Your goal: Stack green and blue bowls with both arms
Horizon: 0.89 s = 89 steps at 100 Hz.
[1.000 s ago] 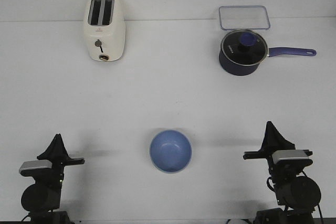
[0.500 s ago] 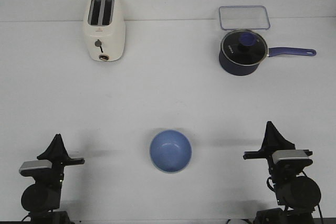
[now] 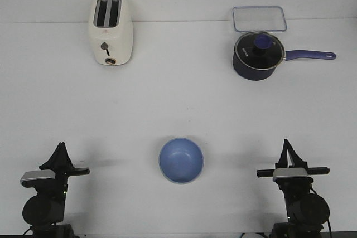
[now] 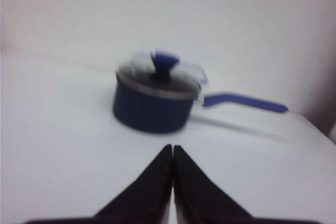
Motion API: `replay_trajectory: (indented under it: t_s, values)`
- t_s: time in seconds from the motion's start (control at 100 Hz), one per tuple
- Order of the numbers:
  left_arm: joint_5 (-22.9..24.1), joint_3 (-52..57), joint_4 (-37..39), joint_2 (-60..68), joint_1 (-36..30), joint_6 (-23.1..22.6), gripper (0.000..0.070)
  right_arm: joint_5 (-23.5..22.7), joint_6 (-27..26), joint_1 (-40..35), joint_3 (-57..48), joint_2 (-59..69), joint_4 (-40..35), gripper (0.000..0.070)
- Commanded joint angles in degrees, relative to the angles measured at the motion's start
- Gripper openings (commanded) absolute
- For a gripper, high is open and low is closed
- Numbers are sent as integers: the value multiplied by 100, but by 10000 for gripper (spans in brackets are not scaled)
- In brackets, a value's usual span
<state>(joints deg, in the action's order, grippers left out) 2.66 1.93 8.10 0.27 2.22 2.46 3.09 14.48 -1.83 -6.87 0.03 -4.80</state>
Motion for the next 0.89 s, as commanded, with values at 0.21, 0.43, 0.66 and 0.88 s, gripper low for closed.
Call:
replay_trajectory:
  t_s: [0.21, 0.43, 0.66, 0.88]
  values:
    - [-22, -111, 74, -9, 2, 13, 15, -7, 374, 55, 612, 4, 332, 0]
    - [-24, -109, 92, -7, 2, 13, 15, 4, 282, 55, 612, 4, 358, 0]
    - [-24, -107, 98, -9, 2, 13, 15, -4, 282, 57, 612, 4, 356, 0]
    - [-22, -107, 98, -9, 2, 13, 15, -4, 282, 57, 612, 4, 354, 0]
